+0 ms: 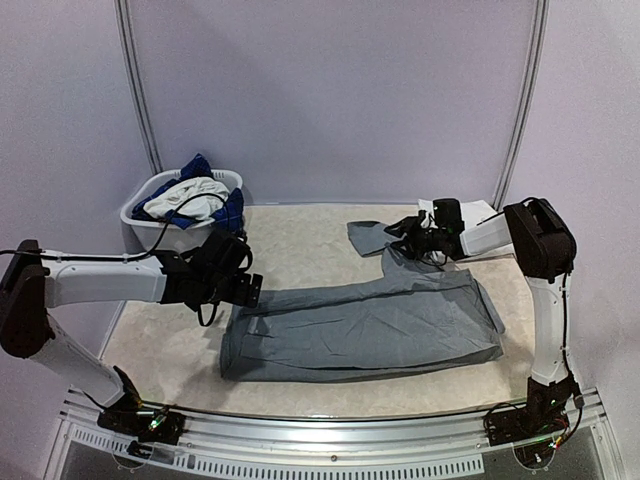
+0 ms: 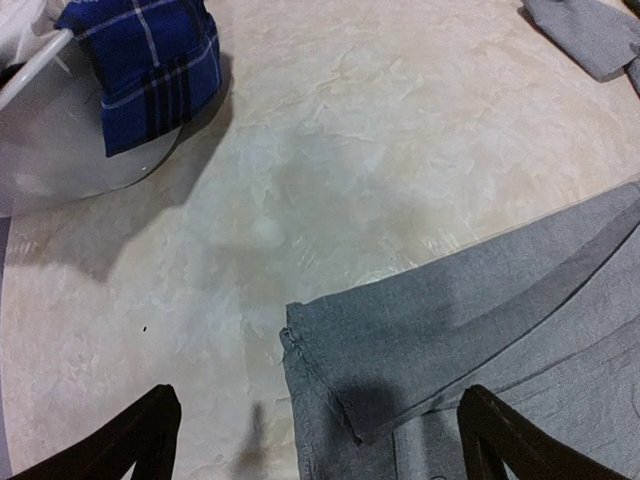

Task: Fold and stack the mixed laundry pile

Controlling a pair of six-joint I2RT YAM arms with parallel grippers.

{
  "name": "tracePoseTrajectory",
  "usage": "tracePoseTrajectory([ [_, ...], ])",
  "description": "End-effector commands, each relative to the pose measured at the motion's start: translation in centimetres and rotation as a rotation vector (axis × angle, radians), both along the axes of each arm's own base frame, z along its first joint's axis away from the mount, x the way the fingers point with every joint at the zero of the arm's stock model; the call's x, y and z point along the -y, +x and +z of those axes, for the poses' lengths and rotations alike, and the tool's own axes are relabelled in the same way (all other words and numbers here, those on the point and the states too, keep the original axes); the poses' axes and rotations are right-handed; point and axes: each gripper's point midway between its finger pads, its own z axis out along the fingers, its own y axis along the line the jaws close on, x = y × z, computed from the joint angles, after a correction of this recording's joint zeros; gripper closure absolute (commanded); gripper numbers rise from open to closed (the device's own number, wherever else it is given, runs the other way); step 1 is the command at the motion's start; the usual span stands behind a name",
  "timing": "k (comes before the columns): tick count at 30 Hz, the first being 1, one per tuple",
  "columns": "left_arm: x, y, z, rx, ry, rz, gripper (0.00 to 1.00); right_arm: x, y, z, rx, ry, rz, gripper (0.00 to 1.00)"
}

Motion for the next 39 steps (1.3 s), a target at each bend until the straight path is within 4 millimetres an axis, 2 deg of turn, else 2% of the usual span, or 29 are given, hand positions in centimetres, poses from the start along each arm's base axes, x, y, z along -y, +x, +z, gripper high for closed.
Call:
tracePoseTrajectory([
  [1,0.4,-0.2,-0.6,-0.006,0.007,-0.019,0.01,0.1,-0.5,-1.8,-0.040,-0.020,-0.007,0.47],
  [9,0.4,-0.2,-0.6,-0.005,0.009,-0.018,0.01,0.1,-0.2,-2.7,-0.054,-0.022,-0.013,0.47],
  [13,0.2,-0.3,-0.6,-0.005,0.012,-0.016,0.01,0.2,-0.9,-3.4,-0.076,-0.030,-0.010,0.48],
  [26,0.5,-0.1,-0.5,0.000,0.000,-0.022,0.01,0.4,-0.8,-3.7,-0.078,-0.028,-0.024,0.48],
  [30,0.6,-0.1,-0.5,0.000,-0.001,-0.024,0.01,0.5,0.3,-2.9,-0.044,-0.023,-0.051,0.49],
  [34,0.6,-0.1,-0.5,-0.002,0.001,-0.024,0.02,0.8,1.7,-3.1,-0.028,-0.012,-0.084,0.55],
  [39,0.4,-0.2,-0.5,-0.003,0.002,-0.023,0.02,1.3,2.5,-2.8,-0.019,-0.020,-0.115,0.62],
])
